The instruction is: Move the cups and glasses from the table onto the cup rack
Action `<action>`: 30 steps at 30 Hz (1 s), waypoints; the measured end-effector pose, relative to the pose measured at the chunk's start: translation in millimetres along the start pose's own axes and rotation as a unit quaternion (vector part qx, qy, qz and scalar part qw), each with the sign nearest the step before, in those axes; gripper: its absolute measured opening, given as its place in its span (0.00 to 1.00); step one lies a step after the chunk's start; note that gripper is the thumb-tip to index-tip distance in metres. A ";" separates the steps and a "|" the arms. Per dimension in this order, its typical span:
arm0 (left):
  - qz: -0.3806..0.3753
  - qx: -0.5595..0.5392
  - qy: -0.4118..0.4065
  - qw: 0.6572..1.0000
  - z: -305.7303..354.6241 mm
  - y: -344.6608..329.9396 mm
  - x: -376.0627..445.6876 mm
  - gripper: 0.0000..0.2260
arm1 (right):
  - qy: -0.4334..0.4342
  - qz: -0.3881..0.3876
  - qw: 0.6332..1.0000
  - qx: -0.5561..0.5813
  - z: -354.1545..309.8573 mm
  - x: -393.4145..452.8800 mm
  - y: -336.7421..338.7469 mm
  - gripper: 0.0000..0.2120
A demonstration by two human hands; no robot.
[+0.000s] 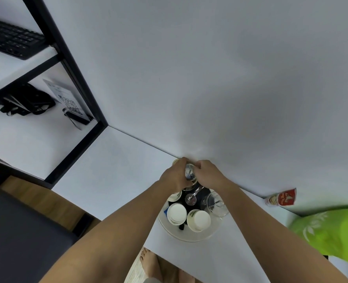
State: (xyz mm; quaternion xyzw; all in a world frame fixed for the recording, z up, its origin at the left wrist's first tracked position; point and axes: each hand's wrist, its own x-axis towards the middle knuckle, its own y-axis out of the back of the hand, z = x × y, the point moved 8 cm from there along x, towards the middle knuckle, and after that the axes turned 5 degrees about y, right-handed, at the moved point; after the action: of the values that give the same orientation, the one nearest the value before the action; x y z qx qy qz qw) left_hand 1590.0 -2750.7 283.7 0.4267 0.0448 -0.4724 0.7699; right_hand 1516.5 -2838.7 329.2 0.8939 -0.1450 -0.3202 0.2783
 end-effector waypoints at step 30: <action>0.394 0.016 -0.162 0.905 163.4 294.1 -219.3 0.21 | 0.412 0.153 0.894 0.091 -264.9 -166.2 180.1 0.16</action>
State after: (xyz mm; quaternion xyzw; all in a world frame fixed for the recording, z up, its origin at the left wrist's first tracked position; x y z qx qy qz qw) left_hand 1640.0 -2658.1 671.2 0.3395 -0.2599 -0.1938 0.8830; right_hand 1549.9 -2803.4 686.9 0.9338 -0.1811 0.1381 0.2759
